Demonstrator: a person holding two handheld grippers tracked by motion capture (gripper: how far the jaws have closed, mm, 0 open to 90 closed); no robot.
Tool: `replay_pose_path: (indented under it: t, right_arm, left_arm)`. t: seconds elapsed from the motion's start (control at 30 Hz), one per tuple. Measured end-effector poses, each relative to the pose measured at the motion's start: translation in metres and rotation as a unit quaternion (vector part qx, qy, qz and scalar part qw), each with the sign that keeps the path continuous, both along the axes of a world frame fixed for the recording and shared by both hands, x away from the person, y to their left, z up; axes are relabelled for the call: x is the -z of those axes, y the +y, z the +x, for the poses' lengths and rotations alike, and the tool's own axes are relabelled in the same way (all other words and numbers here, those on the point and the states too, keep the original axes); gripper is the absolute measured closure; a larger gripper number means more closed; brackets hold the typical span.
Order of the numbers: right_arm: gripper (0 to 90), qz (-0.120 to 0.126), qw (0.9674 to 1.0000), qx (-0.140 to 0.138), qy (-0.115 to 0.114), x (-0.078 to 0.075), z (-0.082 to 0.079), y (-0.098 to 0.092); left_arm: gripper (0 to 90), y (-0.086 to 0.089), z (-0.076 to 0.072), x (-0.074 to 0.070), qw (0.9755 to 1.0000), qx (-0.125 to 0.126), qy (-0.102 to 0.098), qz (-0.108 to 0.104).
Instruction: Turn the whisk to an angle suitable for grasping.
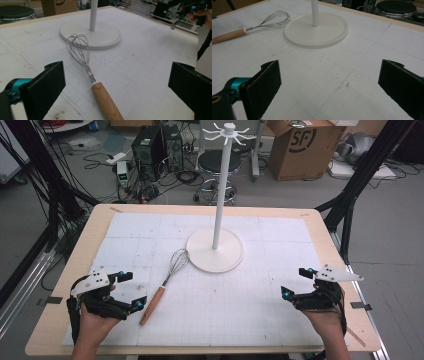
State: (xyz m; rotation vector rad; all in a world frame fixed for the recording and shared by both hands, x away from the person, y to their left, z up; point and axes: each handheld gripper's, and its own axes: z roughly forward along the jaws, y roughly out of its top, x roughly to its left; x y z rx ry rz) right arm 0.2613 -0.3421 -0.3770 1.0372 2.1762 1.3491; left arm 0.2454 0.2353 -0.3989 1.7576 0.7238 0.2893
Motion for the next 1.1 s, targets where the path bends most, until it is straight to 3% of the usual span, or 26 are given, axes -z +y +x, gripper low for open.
replay_pose_path:
  t: [0.27,0.47,0.7,0.77,0.9,0.97,1.1]
  right_arm:
    - [3.5,-0.007,1.0000,0.002,0.002,0.002,0.000,0.000]
    - [3.5,-0.009,0.9999,0.006,0.003,0.003,-0.002,-0.003]
    - [3.5,-0.017,0.9998,0.008,0.008,0.006,-0.001,-0.002]
    - [3.5,-0.018,0.9998,0.009,0.009,0.006,-0.001,-0.002]
    - [3.5,-0.022,0.9997,0.009,0.009,0.008,0.000,-0.001]
    - [3.5,-0.022,0.9997,0.008,0.010,0.009,0.000,-0.001]
    - [3.5,-0.025,0.9996,0.005,0.013,0.011,0.001,-0.001]
  left_arm:
    - [1.7,-0.006,0.004,0.003,0.9999,-0.011,0.011,0.005]
    - [1.6,-0.013,0.012,0.004,0.9995,-0.013,0.020,0.022]
    - [1.7,-0.026,0.030,0.011,0.9970,-0.020,0.055,0.050]
    - [1.9,-0.031,0.035,0.015,0.9952,-0.024,0.071,0.063]
    - [2.8,-0.040,0.039,0.022,0.9872,-0.031,0.099,0.121]
    - [2.8,-0.044,0.040,0.025,0.9825,-0.045,0.103,0.149]
    - [2.8,-0.047,0.041,0.032,0.9801,-0.048,0.122,0.149]
